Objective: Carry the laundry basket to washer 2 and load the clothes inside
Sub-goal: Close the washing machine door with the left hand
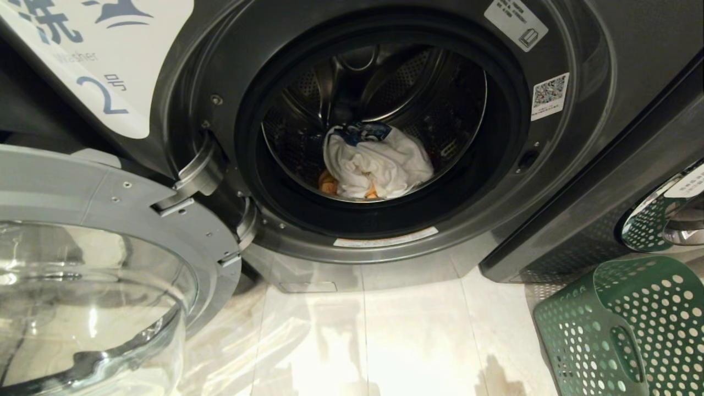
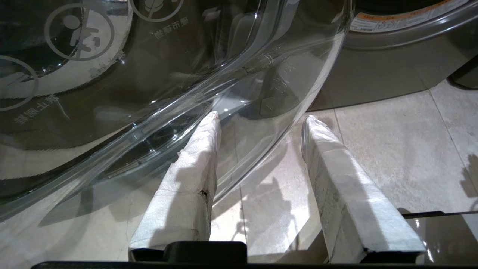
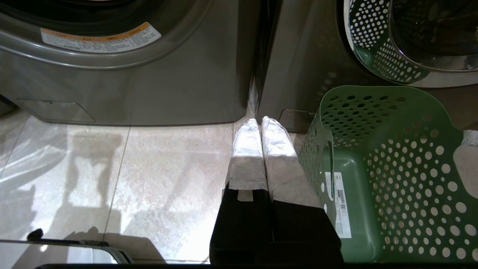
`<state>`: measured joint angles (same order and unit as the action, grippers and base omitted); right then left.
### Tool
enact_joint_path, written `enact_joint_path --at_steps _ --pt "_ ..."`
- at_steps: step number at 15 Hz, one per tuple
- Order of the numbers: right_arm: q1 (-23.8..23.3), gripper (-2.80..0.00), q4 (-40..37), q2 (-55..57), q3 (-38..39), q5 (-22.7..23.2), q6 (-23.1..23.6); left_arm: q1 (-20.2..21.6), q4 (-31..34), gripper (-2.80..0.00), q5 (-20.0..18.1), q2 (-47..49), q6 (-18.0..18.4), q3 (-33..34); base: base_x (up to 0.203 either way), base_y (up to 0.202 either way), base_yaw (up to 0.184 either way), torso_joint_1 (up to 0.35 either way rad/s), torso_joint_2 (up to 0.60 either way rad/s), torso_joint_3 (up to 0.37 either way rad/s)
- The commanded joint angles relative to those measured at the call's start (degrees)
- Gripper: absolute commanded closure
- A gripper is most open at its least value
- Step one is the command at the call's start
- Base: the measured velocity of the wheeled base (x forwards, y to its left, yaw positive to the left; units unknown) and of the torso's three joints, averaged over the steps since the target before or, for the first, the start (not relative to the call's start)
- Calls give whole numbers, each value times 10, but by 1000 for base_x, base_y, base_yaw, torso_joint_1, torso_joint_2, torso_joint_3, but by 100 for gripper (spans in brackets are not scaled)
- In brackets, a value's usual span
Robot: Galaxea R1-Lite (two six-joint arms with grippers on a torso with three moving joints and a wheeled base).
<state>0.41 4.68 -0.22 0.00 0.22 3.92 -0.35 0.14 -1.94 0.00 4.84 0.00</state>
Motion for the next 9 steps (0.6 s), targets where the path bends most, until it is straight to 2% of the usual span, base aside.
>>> enact_joint_path --at_steps 1,5,9 --pt "0 0 1 3 19 0 -1 0 -1 0 3 0 -2 0 0 0 0 2 10 76" --pt "0 0 1 2 19 0 -2 0 -1 0 11 0 -19 0 0 0 0 2 4 171" --pt "0 0 1 2 20 1 0 0 0 0 9 0 -15 0 0 0 0 8 2 202"
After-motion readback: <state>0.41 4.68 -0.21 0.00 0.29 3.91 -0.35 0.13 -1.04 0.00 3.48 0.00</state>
